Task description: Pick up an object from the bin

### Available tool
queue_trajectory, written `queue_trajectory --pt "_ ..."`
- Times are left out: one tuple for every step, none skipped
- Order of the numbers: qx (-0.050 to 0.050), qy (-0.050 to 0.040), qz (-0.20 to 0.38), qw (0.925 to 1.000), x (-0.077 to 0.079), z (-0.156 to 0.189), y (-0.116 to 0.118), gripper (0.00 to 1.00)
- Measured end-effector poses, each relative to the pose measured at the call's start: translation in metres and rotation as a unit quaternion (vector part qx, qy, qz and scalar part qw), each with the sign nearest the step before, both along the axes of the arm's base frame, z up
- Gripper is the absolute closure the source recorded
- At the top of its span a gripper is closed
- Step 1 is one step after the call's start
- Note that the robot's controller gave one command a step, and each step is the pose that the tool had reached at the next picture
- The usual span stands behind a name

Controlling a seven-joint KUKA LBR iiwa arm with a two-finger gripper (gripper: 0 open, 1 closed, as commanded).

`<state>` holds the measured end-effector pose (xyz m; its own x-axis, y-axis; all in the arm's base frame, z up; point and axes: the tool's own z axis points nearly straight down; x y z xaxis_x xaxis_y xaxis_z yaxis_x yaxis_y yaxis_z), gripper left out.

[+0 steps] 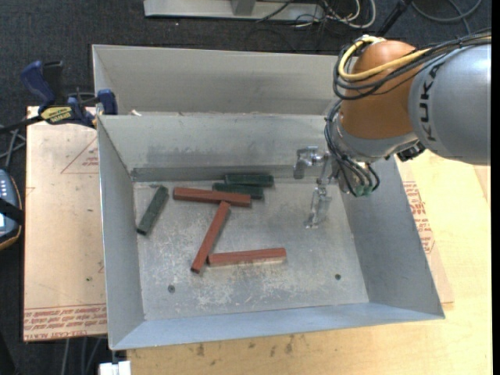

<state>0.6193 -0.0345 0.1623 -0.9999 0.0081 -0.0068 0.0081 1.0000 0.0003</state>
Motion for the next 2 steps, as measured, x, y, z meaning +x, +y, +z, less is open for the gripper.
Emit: queue_trajectory --pt "0.000 0.0043 -0.042 0.9991 0.015 -0.012 0.057 0.00" --pt "0.002 -0.0020 0.000 1.0000 0.029 -0.048 0.066 0.00"
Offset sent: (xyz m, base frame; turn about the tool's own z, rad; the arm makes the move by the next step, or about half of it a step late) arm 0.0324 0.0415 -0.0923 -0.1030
